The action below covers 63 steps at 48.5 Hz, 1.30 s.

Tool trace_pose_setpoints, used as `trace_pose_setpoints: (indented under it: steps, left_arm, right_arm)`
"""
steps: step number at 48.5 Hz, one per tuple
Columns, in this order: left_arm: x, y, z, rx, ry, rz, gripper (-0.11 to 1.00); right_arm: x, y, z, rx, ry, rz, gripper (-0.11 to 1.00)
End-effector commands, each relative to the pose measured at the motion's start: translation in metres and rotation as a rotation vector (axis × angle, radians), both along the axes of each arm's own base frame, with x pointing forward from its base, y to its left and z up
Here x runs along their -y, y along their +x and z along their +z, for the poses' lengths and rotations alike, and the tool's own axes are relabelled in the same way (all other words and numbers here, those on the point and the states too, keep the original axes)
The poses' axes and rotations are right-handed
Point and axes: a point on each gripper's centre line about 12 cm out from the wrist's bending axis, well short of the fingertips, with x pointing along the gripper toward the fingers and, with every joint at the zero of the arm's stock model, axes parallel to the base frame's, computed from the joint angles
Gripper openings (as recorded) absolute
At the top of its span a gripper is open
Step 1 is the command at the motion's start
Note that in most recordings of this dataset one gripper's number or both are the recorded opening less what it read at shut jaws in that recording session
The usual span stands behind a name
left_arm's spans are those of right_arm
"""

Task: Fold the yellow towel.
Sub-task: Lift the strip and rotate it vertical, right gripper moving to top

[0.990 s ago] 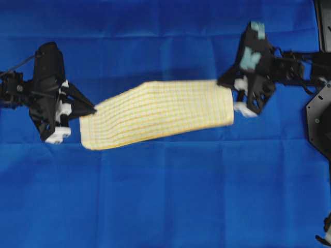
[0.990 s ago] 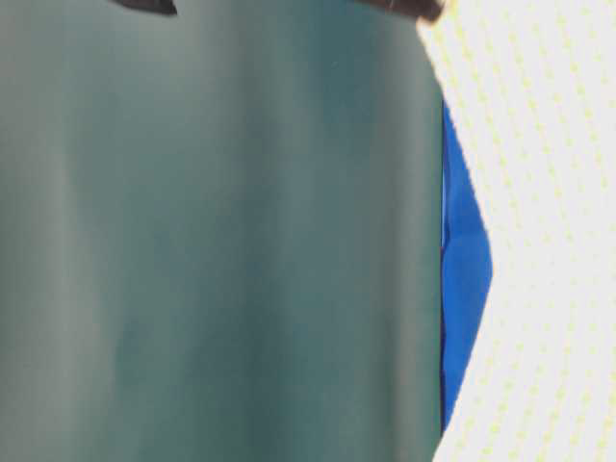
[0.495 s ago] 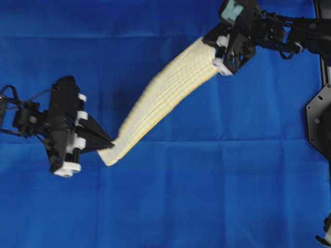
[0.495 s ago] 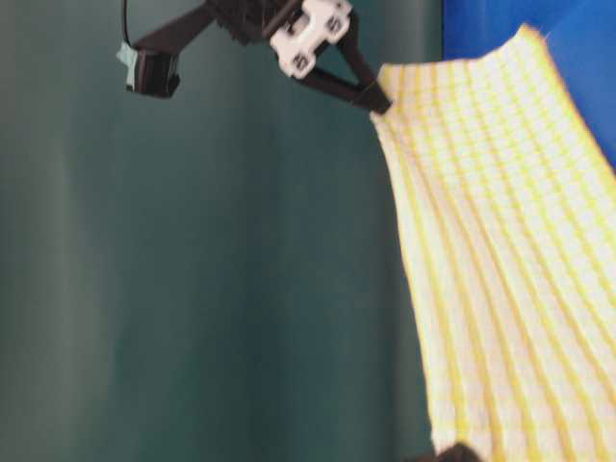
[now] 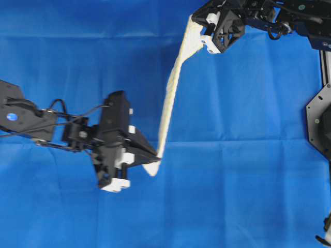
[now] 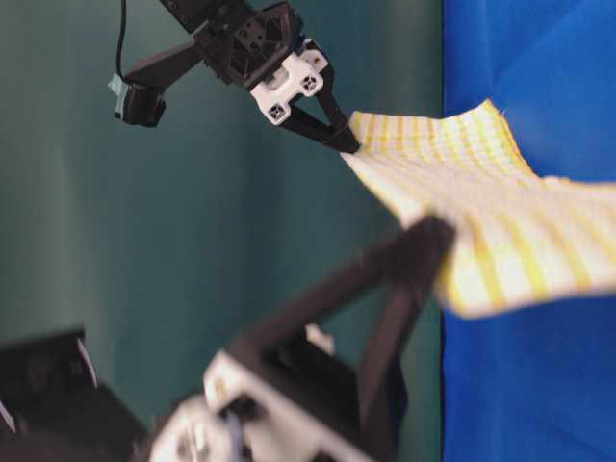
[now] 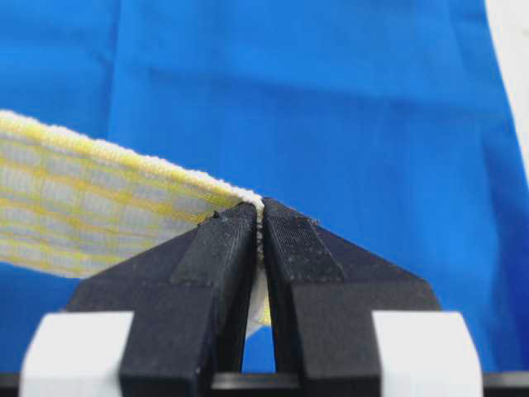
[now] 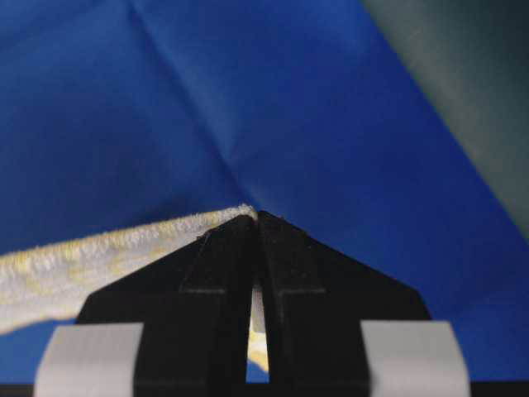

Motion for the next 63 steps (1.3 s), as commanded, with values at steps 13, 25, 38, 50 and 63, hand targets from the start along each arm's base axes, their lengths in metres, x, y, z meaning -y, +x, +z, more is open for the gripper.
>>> trace_pose_setpoints:
  steps: [13, 25, 38, 50, 63]
  left_arm:
    - [0.026, 0.062, 0.031, 0.116, 0.048, -0.062, 0.02]
    - [0.032, 0.085, 0.033, 0.119, 0.114, -0.097, 0.02]
    - [0.033, 0.089, 0.033, 0.116, 0.118, -0.1, 0.02]
    - [0.035, 0.098, 0.035, 0.134, 0.122, -0.1, 0.02]
    - [0.032, 0.112, 0.028, 0.133, 0.126, -0.091, 0.02]
  right_arm:
    - [0.029, -0.013, 0.016, 0.022, -0.052, -0.064, 0.01]
    - [0.028, -0.021, 0.015, 0.013, -0.059, -0.067, 0.0]
    - [0.027, -0.03, 0.018, 0.017, -0.064, -0.079, 0.01]
    - [0.017, -0.052, 0.027, 0.038, -0.079, -0.095, 0.01]
    - [0.013, -0.063, 0.024, 0.011, -0.063, -0.106, 0.01]
